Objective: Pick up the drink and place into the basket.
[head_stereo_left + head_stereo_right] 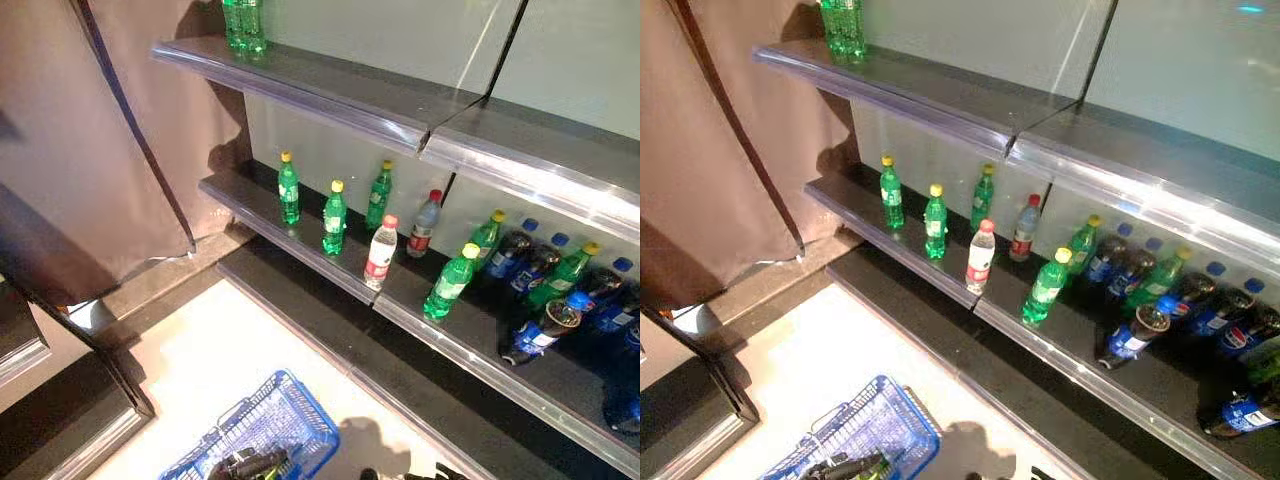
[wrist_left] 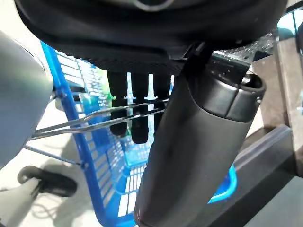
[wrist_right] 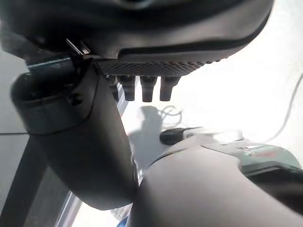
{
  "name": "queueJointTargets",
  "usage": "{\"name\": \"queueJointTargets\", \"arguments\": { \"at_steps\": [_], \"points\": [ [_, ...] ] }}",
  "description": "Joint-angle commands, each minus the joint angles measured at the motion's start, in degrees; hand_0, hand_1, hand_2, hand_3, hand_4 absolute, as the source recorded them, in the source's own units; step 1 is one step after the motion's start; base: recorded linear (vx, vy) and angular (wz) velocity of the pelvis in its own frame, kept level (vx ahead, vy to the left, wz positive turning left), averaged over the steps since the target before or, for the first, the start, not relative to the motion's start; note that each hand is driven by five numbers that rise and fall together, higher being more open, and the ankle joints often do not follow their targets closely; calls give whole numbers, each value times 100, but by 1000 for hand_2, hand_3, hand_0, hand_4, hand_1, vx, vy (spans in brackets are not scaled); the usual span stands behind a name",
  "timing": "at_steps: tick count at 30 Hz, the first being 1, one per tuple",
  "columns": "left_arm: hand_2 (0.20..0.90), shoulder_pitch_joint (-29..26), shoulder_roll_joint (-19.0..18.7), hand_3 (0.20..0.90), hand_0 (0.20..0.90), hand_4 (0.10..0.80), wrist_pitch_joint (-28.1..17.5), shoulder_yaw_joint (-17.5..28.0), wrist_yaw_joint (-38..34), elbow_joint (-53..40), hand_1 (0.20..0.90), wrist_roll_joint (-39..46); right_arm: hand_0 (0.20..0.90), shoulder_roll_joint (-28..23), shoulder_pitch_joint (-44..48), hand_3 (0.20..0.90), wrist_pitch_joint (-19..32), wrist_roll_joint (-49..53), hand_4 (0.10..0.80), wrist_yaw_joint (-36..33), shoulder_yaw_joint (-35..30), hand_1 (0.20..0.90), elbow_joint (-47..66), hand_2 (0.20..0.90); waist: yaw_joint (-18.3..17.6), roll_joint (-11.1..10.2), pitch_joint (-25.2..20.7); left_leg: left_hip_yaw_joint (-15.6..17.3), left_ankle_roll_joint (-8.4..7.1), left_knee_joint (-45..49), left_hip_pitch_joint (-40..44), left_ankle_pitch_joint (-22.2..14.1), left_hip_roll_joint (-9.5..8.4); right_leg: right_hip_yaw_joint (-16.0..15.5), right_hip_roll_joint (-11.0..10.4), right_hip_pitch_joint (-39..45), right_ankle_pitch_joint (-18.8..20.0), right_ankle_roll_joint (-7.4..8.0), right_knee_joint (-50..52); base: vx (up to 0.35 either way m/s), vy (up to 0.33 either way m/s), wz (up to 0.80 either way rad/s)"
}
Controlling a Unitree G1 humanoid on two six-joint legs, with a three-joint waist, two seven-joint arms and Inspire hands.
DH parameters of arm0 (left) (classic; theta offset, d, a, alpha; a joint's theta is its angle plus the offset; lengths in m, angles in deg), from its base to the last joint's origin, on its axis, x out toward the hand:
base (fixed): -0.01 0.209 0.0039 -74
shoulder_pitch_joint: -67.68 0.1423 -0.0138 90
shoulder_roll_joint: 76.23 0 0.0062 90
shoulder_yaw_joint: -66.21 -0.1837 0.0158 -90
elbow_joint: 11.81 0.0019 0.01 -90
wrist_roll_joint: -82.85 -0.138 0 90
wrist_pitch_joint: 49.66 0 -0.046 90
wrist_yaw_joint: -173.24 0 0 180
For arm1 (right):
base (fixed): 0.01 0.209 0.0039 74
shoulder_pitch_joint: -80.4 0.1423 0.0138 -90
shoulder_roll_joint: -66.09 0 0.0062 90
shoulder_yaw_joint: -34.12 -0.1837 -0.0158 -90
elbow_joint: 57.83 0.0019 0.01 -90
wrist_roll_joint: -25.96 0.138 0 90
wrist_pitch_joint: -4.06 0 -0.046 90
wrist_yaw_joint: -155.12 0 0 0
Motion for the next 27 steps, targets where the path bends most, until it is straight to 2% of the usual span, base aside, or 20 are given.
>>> {"name": "queueJointTargets", "arguments": {
  "at_steps": [1, 7, 21, 23, 27],
  "points": [
    [300, 19, -269, 200, 300, 100, -307, -148, -276, 72, 300, -466, 900, 64, 183, 900, 80, -213, 800, -99, 238, 900, -136, 900, -32, -64, 54, -181, 268, -17, -460, 326, -244, -50, -182, 382, -128, 171, 14, 0, 0, 0],
    [300, 74, -252, 200, 300, 100, -428, -142, -256, 30, 300, -483, 900, 82, 161, 900, 61, -213, 800, -122, 251, 900, -108, 900, -14, -82, 83, -209, 274, -17, -463, 324, -250, -40, -172, 384, -132, 175, 14, 0, 0, 0],
    [300, 116, -315, 200, 300, 100, -356, -195, -306, -120, 300, -474, 900, 42, 138, 900, 56, -276, 800, -196, 364, 900, 147, 900, 19, -78, 129, -260, 271, -17, -478, 347, -244, -69, -169, 401, -150, 176, 14, 0, 0, 0],
    [300, 121, -297, 200, 300, 100, -357, -214, -318, -144, 300, -476, 900, 57, 145, 900, 170, -395, 800, -270, 392, 900, 193, 900, 25, -73, 128, -275, 269, -17, -476, 350, -246, -71, -167, 409, -155, 173, 14, 0, 0, 0],
    [300, 99, -296, 200, 300, 100, -304, -254, -300, -169, 300, -487, 900, -18, 269, 900, 715, -691, 800, -326, 513, 900, 260, 900, 61, -52, 114, -285, 263, -17, -451, 335, -252, -111, -180, 436, -166, 170, 14, 8, 12, 6]
  ]
}}
